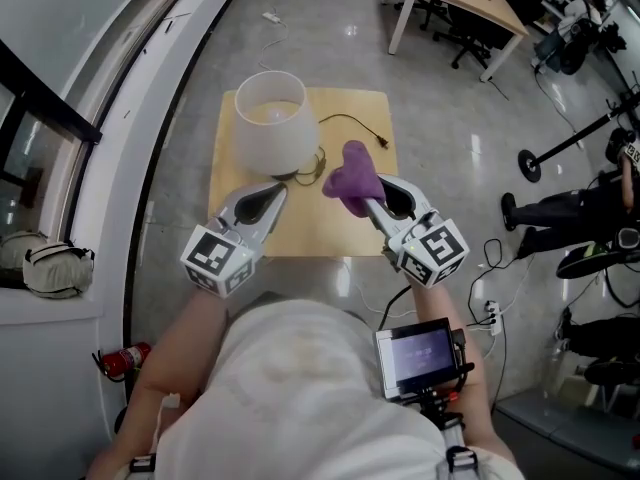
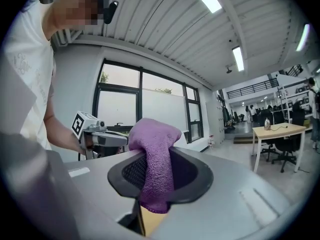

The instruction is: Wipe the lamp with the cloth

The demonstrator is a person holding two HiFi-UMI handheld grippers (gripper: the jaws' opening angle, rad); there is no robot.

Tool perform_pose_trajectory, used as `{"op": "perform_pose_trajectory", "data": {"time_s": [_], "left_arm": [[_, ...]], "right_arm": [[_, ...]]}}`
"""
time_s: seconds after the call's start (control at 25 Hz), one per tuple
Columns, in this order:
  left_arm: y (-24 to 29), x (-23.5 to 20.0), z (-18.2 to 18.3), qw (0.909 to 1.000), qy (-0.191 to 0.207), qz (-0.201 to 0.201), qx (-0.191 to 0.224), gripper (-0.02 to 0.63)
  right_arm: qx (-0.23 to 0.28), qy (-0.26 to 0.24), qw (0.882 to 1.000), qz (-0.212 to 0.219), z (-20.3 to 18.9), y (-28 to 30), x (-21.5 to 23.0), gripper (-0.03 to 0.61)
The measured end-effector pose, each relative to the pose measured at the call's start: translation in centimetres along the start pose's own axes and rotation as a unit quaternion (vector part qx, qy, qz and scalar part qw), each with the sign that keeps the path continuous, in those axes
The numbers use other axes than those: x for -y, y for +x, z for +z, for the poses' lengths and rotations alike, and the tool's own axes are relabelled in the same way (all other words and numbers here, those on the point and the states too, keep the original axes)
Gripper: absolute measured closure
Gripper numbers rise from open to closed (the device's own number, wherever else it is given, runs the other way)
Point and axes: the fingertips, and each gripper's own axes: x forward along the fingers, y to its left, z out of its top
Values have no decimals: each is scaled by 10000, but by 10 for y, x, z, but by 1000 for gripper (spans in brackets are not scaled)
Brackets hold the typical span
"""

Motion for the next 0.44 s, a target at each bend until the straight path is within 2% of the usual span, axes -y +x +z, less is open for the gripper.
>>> {"op": "perform_pose_trajectory", "data": {"time_s": [0.44], "left_arm": [[-18,-2,-1,10000,-16,-1,11,612]], "right_arm": [[42,105,9999,19,-2,4,-21,471]]}}
